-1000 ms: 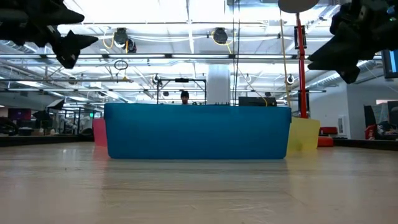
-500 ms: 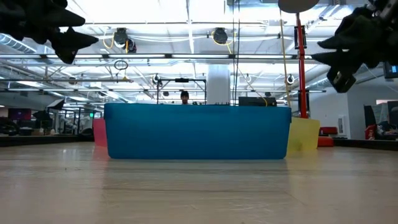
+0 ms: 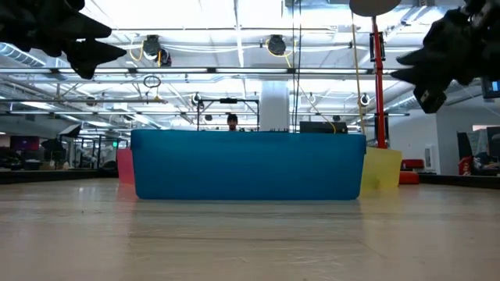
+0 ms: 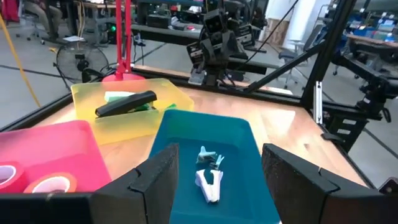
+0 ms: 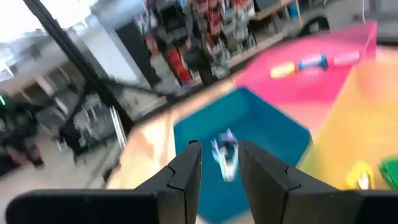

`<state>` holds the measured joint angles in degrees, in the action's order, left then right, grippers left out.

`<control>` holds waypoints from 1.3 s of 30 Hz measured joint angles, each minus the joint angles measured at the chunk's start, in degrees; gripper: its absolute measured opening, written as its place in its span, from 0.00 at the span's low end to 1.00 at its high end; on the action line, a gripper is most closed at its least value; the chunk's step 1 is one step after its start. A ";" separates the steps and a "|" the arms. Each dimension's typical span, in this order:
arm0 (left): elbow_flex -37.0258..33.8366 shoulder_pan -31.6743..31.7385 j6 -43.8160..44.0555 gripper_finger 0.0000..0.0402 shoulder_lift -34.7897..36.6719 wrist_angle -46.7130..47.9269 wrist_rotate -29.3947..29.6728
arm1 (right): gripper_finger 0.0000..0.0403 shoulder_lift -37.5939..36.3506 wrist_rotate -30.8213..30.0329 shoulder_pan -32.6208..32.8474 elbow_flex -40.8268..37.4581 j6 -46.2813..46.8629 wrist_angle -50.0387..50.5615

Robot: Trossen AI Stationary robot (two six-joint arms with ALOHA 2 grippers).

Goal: Pick and place Stapler, Stapler remover, tape
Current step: Return to Home Position

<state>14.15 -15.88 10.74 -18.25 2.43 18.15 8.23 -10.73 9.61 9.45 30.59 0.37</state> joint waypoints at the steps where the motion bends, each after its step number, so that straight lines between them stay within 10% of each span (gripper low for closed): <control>1: -0.02 0.00 0.00 0.57 0.08 0.42 0.01 | 0.25 -0.76 0.57 -0.23 0.42 -0.29 2.36; 10: -10.10 -0.07 -2.11 0.57 6.10 -11.99 -0.12 | 0.25 -7.25 1.52 -0.28 1.93 -1.90 8.74; 20: -11.92 -0.07 -1.61 0.57 18.22 -1.69 -3.49 | 0.25 -8.05 -7.28 -0.29 1.93 -1.46 12.14; 39: -11.87 0.22 -1.72 0.57 17.89 -1.06 -5.24 | 0.25 -7.82 -4.03 -0.55 -3.47 -5.72 5.75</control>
<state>2.28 -15.66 9.02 -0.36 1.37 12.91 0.41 -14.75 9.06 5.98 24.87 6.12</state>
